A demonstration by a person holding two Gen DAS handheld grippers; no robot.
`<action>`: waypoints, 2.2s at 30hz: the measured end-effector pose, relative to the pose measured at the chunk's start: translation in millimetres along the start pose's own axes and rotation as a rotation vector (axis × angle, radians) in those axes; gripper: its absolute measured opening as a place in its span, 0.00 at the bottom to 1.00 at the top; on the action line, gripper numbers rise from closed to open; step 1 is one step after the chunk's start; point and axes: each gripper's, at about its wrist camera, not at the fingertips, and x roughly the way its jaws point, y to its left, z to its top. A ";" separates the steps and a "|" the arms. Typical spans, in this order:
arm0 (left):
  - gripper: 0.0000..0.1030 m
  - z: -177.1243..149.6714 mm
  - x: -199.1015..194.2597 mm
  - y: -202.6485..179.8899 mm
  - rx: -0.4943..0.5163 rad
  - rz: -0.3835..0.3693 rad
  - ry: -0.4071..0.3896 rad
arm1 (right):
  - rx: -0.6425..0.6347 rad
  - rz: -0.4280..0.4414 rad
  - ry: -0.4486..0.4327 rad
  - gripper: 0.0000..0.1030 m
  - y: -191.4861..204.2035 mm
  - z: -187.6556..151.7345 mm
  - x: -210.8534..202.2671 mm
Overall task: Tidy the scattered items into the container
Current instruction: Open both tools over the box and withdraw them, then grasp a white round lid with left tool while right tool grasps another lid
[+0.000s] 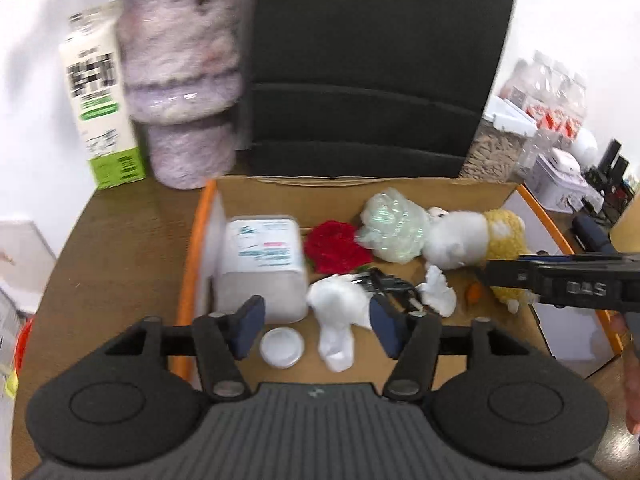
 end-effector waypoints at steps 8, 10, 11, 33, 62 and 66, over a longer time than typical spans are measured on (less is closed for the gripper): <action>0.80 -23.6 -60.0 3.5 0.019 0.040 -0.048 | -0.009 -0.023 -0.078 0.69 -3.3 -39.2 -80.7; 0.84 -36.7 -81.4 0.0 0.023 0.023 -0.080 | -0.008 -0.022 -0.100 0.73 -4.3 -60.2 -102.9; 0.85 -44.3 -91.5 -2.4 0.017 0.012 -0.096 | -0.011 -0.024 -0.109 0.74 -3.8 -71.3 -112.6; 0.99 -218.8 -196.0 -38.4 0.129 -0.105 -0.148 | -0.174 -0.048 -0.174 0.82 37.4 -278.9 -233.4; 0.74 -201.6 -140.1 -54.4 0.064 -0.063 -0.239 | -0.143 -0.054 -0.214 0.50 27.2 -239.9 -184.4; 0.69 -167.2 -110.4 -66.2 0.128 -0.100 -0.238 | -0.212 -0.053 -0.240 0.44 33.6 -209.0 -154.8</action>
